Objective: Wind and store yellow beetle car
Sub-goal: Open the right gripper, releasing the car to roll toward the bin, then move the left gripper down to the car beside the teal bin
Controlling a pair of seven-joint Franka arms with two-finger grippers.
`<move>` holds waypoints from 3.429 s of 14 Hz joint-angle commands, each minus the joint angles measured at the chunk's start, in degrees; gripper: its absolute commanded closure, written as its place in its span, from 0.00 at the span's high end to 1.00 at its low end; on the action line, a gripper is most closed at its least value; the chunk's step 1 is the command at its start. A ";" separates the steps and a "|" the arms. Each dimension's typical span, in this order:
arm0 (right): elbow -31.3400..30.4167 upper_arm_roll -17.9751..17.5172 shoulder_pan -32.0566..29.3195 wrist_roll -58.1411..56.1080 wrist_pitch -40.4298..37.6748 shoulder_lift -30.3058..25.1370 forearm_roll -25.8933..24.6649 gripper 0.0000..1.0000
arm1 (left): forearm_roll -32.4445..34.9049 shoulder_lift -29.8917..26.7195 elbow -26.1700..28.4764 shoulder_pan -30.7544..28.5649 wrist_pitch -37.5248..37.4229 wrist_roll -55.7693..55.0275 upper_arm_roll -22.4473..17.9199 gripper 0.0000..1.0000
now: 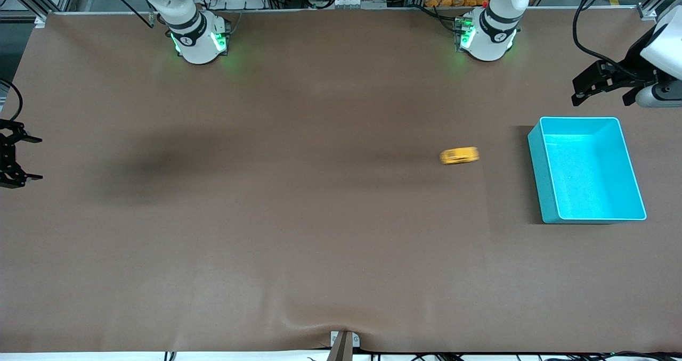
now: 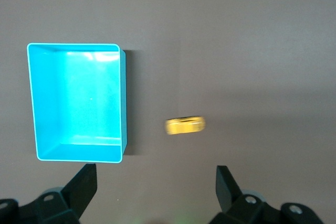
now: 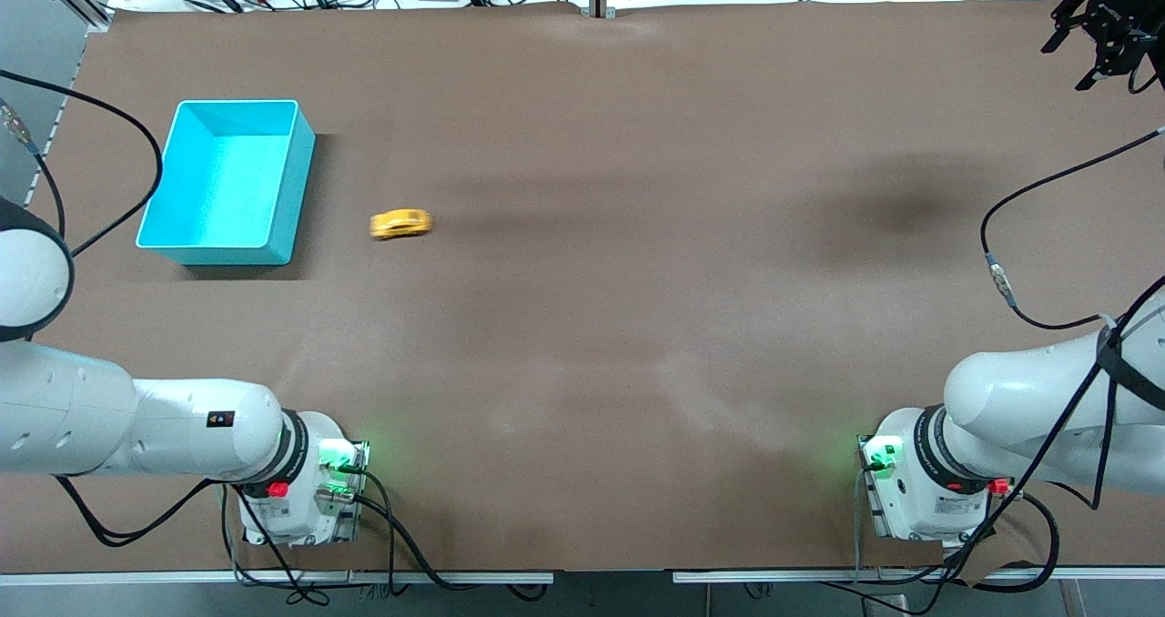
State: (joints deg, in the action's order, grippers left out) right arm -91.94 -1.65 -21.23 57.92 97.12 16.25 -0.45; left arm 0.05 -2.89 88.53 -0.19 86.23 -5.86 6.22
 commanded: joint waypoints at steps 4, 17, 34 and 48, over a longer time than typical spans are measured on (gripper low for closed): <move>-0.60 0.16 9.78 -21.66 -0.88 -2.00 -0.69 1.00 | -1.11 -0.45 -0.47 -0.16 -0.63 0.06 0.02 1.00; -6.93 0.42 13.58 -65.10 -0.09 -10.18 4.49 1.00 | -1.11 6.40 -0.12 0.01 -6.77 -0.73 -0.16 1.00; -7.29 2.00 18.93 -66.97 2.11 -18.18 4.94 1.00 | -1.46 1.68 46.43 -0.16 30.27 -32.36 0.54 1.00; -5.26 3.15 19.47 -66.97 2.11 -17.74 3.45 1.00 | -1.55 10.09 57.36 -6.58 61.50 -76.13 0.54 1.00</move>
State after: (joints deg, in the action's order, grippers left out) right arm -97.78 0.71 -2.74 -8.49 99.44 -1.23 4.05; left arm -0.19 6.11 144.82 -7.01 144.68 -78.31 6.54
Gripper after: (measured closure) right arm 0.000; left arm 0.000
